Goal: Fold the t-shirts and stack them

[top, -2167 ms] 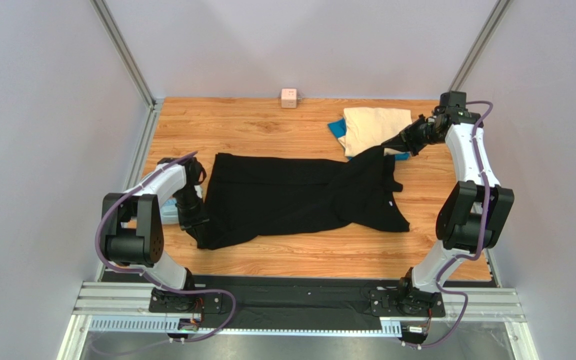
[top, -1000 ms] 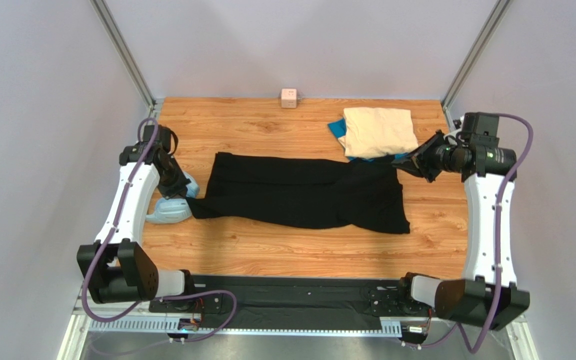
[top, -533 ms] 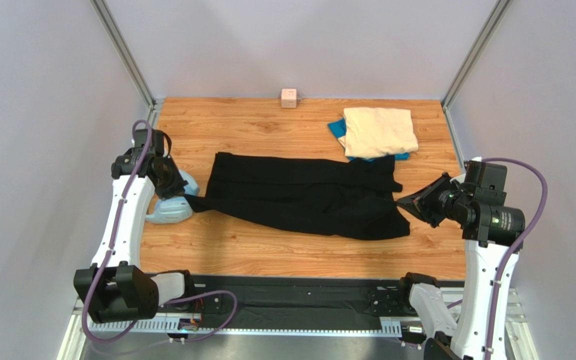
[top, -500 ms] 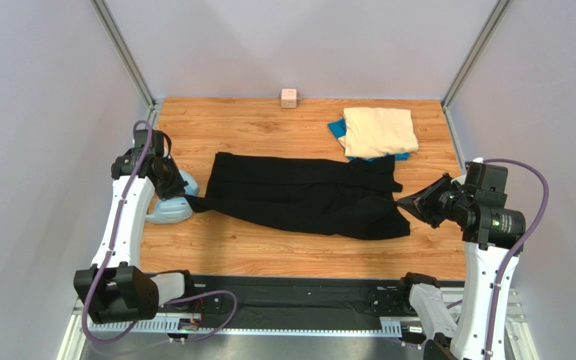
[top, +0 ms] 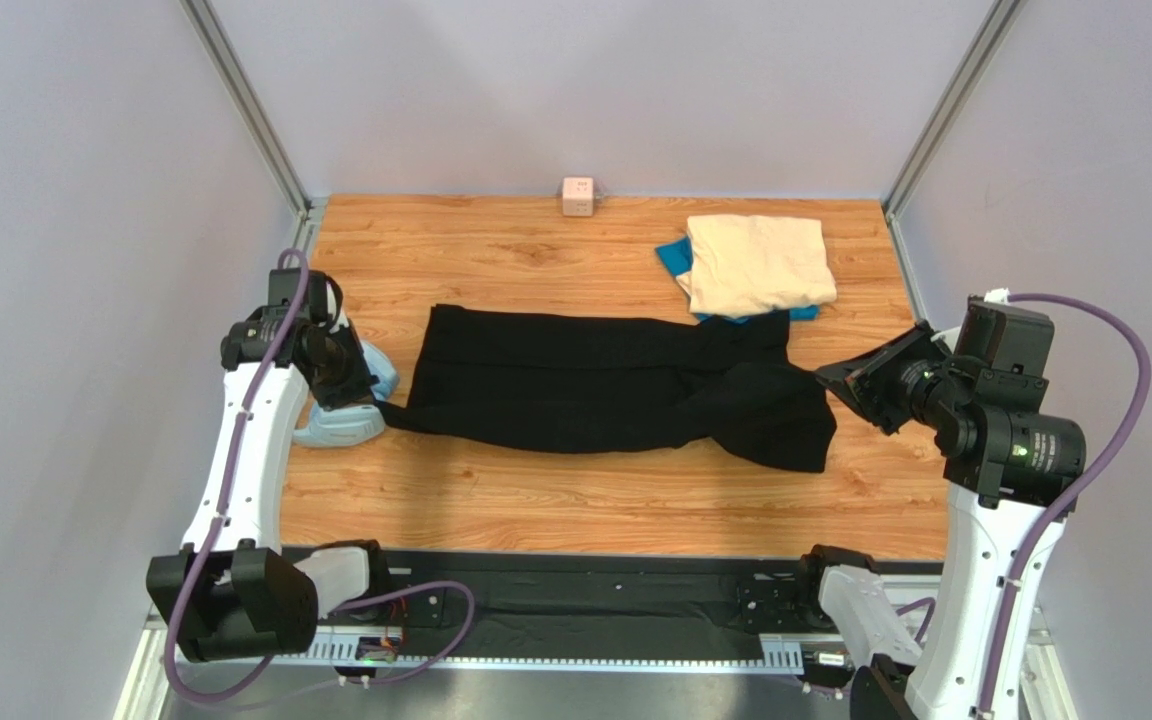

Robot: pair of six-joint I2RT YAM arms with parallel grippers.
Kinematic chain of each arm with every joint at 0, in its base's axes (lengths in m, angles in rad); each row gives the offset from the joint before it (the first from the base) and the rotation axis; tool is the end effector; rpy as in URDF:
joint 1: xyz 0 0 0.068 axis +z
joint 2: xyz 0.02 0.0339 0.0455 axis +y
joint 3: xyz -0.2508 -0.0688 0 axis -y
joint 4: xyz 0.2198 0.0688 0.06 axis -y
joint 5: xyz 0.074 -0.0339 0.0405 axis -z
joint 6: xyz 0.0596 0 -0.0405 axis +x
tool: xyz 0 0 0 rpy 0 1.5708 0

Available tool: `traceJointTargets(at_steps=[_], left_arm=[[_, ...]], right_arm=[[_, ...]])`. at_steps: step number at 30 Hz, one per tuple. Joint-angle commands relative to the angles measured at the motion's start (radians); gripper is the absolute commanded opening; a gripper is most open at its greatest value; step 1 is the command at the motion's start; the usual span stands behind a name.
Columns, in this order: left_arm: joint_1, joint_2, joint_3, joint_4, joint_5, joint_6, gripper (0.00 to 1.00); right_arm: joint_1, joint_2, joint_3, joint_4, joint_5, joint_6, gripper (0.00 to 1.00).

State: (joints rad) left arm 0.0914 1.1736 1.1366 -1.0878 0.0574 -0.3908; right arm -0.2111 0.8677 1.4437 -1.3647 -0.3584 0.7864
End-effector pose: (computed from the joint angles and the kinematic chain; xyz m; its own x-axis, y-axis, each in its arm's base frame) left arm 0.2019 0.0151 0.2762 -0.8054 -0.4557 -0.3791 -0.4037 0.8899 -0.2122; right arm 0.1031 -0.0007 0.3828 -0.5222 0.7898 -0.3217 0.4589 0.5782 0.6746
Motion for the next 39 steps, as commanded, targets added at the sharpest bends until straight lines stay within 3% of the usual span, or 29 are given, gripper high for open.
traceJointTargets(at_steps=[1,5,10,19,29,39], left_arm=[[0.007,-0.055,0.022,0.006,0.018,0.024,0.00],[0.007,-0.049,0.009,0.048,0.019,0.023,0.00],[0.007,0.076,0.006,0.100,0.030,0.018,0.00],[0.005,0.374,0.227,0.126,0.016,0.035,0.00],[-0.051,0.668,0.509,0.066,-0.004,0.063,0.00],[-0.136,0.782,0.557,0.071,0.050,0.033,0.00]], right_arm=[[-0.004,0.014,0.073,-0.100,0.012,0.010,0.00],[-0.002,0.027,0.026,-0.059,0.032,-0.012,0.00],[-0.004,0.100,-0.022,0.093,0.055,-0.001,0.00],[-0.007,0.342,0.121,0.205,0.121,-0.067,0.00],[-0.005,0.593,0.195,0.276,0.039,-0.065,0.00],[-0.005,0.648,0.195,0.279,0.056,-0.081,0.00]])
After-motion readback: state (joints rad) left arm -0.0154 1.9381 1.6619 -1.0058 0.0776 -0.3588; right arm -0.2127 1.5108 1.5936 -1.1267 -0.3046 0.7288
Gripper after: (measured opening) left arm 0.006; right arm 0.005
